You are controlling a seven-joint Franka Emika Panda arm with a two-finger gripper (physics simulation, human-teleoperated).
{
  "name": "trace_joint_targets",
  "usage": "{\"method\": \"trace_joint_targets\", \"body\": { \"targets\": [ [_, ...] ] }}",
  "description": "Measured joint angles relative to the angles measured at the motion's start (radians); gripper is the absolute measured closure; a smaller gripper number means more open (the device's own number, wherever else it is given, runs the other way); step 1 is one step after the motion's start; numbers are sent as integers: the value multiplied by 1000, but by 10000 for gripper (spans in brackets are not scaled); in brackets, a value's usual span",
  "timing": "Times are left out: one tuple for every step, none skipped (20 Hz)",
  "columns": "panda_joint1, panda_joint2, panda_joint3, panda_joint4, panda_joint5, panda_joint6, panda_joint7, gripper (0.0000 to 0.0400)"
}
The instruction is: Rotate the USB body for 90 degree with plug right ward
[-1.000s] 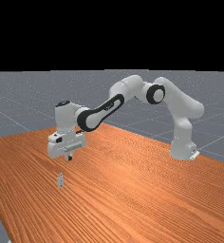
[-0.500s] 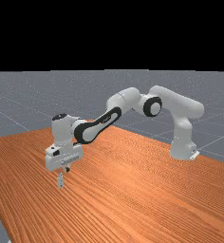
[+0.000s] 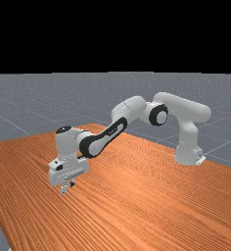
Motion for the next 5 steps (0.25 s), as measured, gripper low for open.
{"method": "trace_joint_targets", "body": {
  "targets": [
    [10,-13,0,-23,1,10,14,400],
    [19,-23,2,-42,0,19,19,400],
    [27,-31,2,-57,0,26,27,400],
    [35,-38,3,-71,0,32,33,400],
    [42,-44,1,-81,-11,39,17,400]
  ]
}}
